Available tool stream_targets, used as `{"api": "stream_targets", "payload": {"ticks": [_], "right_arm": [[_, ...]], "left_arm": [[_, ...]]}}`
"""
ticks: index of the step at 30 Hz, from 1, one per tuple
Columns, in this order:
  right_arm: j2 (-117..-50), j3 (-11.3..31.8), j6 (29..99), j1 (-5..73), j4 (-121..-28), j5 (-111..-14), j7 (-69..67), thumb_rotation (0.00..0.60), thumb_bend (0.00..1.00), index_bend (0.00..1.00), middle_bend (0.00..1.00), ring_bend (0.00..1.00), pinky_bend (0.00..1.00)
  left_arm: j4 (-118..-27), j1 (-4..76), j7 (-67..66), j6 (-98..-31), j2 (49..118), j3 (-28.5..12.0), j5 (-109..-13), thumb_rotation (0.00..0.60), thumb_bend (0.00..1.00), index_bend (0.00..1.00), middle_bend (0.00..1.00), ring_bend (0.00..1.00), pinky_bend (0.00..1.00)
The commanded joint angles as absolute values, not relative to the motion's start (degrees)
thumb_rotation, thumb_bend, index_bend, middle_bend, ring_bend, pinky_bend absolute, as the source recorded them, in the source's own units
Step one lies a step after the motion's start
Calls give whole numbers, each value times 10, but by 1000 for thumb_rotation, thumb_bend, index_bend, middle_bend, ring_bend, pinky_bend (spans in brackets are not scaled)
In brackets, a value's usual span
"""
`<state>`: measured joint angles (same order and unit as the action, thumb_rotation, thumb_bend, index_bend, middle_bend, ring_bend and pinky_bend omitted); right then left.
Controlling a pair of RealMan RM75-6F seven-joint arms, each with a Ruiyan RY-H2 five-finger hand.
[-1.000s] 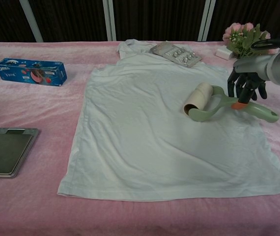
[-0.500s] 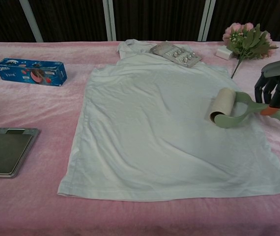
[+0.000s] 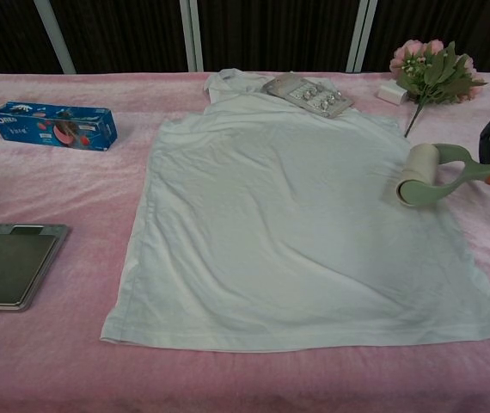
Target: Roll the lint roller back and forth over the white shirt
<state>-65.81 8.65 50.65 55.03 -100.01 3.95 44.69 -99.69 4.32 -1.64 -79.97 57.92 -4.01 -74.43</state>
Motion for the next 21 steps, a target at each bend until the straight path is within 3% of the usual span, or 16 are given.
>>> {"api": "stream_targets", "payload": {"ticks": [1,10,21], "right_arm": [[-627,102,487,521,-1002,3,393,600,567,701,658,627,614],[-617,88,476,480,-961,-47,324,600,566,700,657,627,614],[-677,80,485,453,-872,-88,266,600,567,700,641,621,614]], "left_arm": [[-997,43,-17,-799,579,-40,-744,600,394,134,62,41,84],[-997,43,-20,-800,581,-39,-746,600,394,133,62,41,86],[-998,41,-23,-802,582,-38,-745,600,395,134,63,41,86]]}}
